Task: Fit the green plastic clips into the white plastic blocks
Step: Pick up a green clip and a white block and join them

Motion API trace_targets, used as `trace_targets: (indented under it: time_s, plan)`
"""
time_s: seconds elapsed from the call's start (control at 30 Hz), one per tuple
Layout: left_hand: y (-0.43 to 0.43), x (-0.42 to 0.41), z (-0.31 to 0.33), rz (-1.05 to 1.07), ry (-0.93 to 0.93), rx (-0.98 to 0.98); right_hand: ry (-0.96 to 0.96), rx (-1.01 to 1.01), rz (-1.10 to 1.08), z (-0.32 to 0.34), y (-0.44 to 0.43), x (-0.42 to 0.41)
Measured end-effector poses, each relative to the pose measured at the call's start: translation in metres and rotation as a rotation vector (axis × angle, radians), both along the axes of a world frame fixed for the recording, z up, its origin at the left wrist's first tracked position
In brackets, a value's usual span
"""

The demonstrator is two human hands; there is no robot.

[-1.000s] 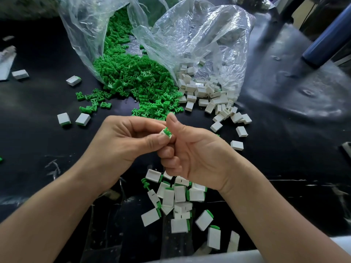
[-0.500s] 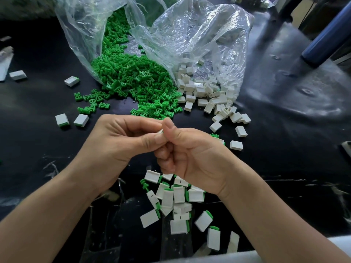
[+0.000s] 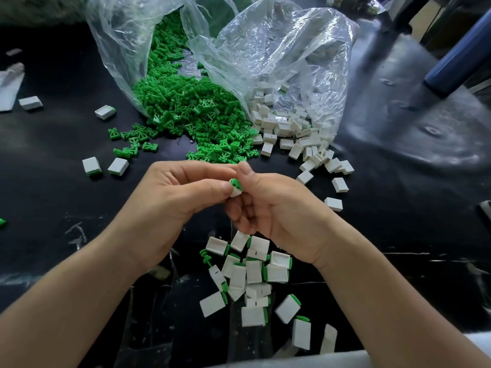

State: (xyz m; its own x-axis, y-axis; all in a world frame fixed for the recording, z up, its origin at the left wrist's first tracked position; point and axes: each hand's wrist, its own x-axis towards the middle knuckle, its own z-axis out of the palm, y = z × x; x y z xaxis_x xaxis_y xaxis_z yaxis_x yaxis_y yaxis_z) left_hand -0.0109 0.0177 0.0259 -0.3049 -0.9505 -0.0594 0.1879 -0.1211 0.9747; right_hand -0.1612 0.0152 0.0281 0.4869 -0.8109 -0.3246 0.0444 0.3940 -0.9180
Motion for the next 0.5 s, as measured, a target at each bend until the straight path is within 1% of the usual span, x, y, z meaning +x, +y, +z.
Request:
trace_targets:
  time_s: [0.1,0.23,0.5]
  plan:
    - [-0.0001,0.0001,-0.0032,-0.010,0.014,0.007,0.054,-0.083,-0.004,-0.0004,0.0017,-0.0002]
    - [0.0000,-0.0005,-0.0024,-0.049,0.008,-0.023,0.095,-0.115,0.004,-0.0001,0.0017,0.0008]
    - [0.0001,-0.0018,-0.0022,-0.053,0.005,-0.036,0.218,-0.203,0.019,0.0005,0.0039,0.0006]
